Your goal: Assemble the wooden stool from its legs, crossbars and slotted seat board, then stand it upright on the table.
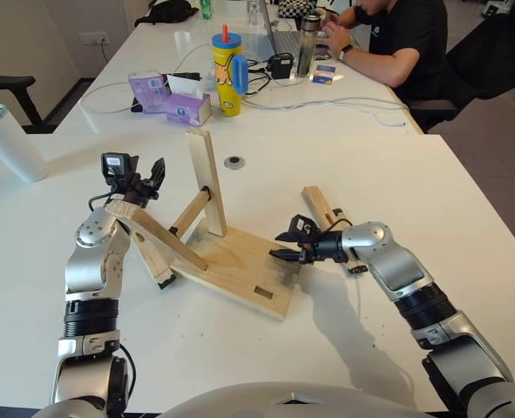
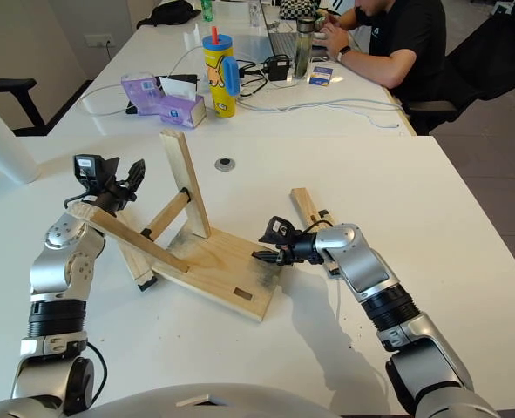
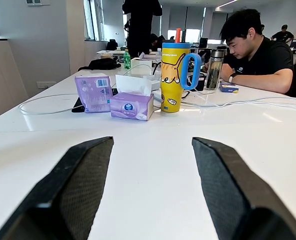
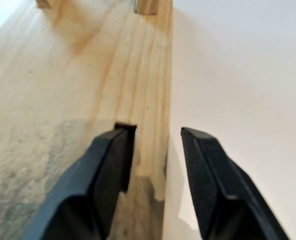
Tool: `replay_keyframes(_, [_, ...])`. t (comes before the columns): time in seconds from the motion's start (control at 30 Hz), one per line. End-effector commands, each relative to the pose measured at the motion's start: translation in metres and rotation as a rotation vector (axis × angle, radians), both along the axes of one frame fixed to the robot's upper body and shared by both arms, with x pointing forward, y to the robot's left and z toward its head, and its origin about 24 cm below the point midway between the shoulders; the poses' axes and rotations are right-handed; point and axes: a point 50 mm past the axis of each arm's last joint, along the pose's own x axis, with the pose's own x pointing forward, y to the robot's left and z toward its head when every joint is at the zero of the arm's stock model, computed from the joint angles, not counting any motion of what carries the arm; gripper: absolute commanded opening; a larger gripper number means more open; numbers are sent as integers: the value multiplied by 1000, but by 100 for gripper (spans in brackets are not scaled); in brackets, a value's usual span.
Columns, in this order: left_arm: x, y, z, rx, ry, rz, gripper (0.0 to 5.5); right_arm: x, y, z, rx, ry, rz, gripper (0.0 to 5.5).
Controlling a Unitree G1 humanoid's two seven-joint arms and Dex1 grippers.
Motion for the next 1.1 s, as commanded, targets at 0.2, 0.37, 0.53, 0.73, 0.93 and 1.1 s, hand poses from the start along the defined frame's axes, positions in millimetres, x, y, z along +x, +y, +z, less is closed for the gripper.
replay_keyframes(0.2, [1,-12,-3,6,9,-20,294,-9,-5,-22,-85,97,-92,152])
replay_keyframes(0.37, [0,-10,-3,6,4,-4,294,-4,3,-34,-77,156,-245,107])
replay_keyframes(0.53, [0,-2,1,7,-32,63,294,22,-15,-38,-98,120,-554,106])
replay_keyframes(0.73, [2,8,5,6,-64,140,294,42,1,-19,91,137,-774,106])
replay_keyframes(0.93, [3,4,4,6,-64,128,294,46,31,-3,206,173,-895,103])
replay_keyframes(1.1, [4,1,3,7,-62,118,294,49,39,5,240,158,-934,102])
